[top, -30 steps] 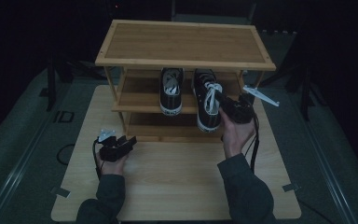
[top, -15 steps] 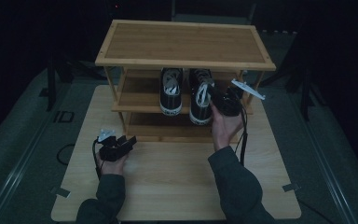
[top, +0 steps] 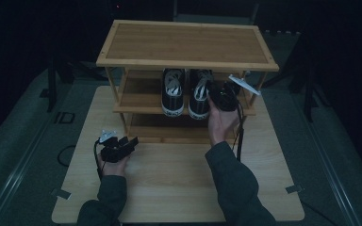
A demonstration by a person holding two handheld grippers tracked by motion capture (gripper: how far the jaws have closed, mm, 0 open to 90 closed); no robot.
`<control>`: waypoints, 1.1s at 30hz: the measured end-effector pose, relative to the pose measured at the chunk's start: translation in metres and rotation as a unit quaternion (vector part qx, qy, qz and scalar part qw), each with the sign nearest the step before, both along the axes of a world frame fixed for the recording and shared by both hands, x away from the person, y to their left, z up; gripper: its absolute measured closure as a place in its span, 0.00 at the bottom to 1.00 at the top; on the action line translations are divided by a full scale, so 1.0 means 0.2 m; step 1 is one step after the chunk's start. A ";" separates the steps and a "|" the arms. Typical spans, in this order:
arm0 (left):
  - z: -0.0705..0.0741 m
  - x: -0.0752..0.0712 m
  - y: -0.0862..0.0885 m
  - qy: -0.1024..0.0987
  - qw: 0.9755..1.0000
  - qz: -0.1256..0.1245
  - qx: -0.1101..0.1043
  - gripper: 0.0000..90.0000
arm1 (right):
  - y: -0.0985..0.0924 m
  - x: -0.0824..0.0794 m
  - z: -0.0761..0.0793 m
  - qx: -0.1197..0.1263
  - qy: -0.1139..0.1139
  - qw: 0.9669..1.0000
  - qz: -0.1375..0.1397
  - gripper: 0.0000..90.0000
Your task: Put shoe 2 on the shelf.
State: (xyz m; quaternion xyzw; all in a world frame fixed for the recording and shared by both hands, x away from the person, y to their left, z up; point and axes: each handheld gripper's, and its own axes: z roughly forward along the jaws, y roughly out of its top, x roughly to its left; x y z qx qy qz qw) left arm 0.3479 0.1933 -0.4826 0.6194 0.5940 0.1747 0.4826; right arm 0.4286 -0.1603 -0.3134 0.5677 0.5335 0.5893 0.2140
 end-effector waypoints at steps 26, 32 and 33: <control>0.00 0.00 0.00 0.000 1.000 0.001 -0.001 0.55 | 0.04 0.01 0.00 0.023 0.011 1.000 -0.007 0.98; 0.00 0.00 0.00 0.000 1.000 0.001 -0.001 0.55 | 0.07 0.00 -0.01 0.012 0.004 1.000 -0.009 0.98; 0.00 0.00 0.00 0.000 1.000 0.001 -0.001 0.55 | 0.06 0.00 -0.02 0.012 0.004 1.000 -0.009 0.97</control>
